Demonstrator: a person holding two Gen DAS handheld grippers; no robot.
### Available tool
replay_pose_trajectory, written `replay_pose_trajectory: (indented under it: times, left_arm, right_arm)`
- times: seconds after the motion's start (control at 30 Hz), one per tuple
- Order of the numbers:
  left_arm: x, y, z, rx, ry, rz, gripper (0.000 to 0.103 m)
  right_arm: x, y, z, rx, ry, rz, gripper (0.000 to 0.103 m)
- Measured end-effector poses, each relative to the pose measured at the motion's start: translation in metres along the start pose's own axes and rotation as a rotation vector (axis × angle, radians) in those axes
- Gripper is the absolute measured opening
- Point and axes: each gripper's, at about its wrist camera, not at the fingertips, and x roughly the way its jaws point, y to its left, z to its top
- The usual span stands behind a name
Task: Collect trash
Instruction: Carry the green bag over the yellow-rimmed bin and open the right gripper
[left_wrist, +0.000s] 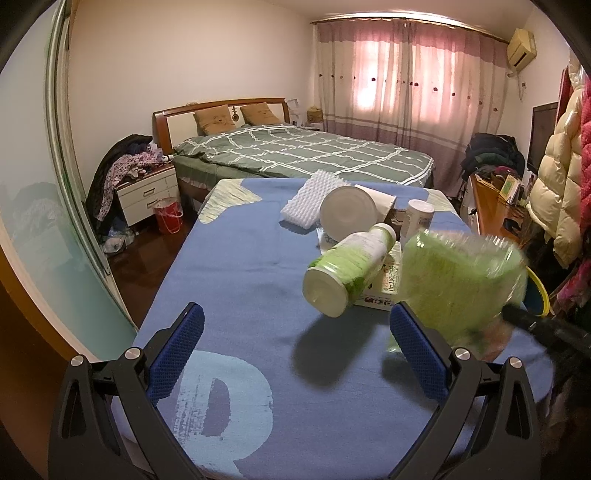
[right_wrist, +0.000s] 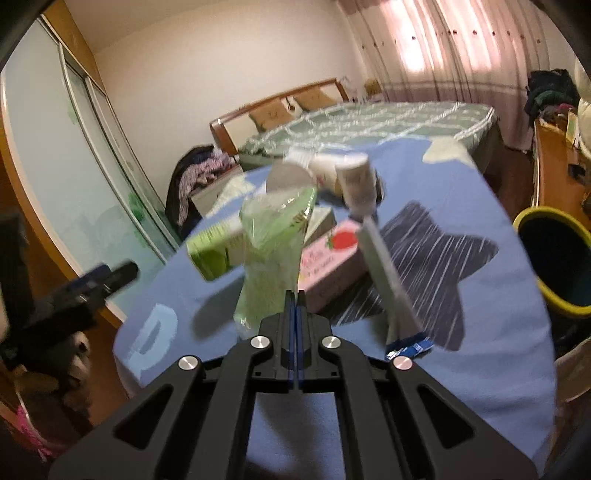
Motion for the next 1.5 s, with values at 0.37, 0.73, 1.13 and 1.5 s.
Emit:
replay_pose_trajectory:
  times: [0.37, 0.73, 1.13, 1.5]
  left_arm:
    - [0.007, -0.016, 0.001, 0.048, 0.016, -0.028, 0.099]
    - [0.034, -0.037, 0.004, 0.086, 0.054, -0.045, 0.099]
    - [0.077, -0.043, 0.012, 0.071, 0.100, -0.031, 0.099]
    - [0.111, -0.042, 0.018, 0.076, 0.116, -0.041, 0.099]
  right_arm:
    - [-0.053, -0.034, 0.031, 0.061, -0.177, -0.079, 0.001]
    - [-0.072, -0.149, 0.051, 0.230, -0.283, -0.363, 0.001]
    - [-0.019, -0.261, 0.043, 0.407, -0.164, -0.650, 0.002]
    - [-0.006, -0.253, 0.031, 0.392, -0.154, -0.700, 0.028]
